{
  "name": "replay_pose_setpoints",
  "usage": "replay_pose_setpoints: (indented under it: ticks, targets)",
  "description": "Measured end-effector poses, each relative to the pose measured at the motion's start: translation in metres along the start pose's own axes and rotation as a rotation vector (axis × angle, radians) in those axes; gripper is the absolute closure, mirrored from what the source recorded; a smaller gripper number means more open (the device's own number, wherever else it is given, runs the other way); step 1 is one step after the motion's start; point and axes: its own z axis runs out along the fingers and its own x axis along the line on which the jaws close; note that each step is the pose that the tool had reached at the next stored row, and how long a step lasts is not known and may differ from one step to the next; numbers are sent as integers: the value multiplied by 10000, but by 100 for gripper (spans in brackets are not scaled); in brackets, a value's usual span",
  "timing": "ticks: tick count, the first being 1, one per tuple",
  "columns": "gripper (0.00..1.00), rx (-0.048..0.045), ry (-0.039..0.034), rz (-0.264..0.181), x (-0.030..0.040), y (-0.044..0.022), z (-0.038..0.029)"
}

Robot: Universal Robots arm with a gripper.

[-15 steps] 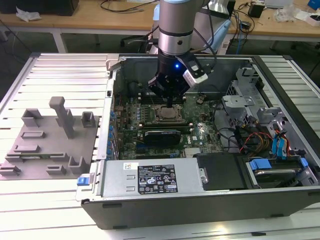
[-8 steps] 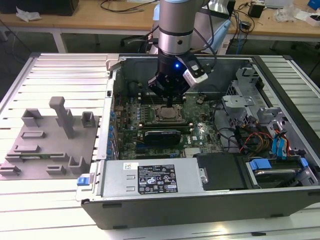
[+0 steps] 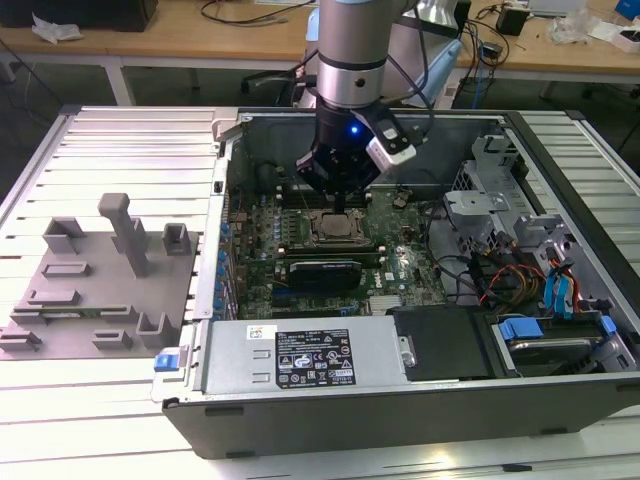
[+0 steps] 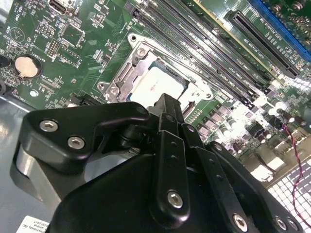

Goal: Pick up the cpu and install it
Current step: 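Install the first cpu locking lever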

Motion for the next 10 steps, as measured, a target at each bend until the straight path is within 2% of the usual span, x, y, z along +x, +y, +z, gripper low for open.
replay_pose_setpoints:
  ticks: [4,10]
  targets:
    - [89,0,0,0,0,-5,-74]
    - [89,0,0,0,-1,-6,-88]
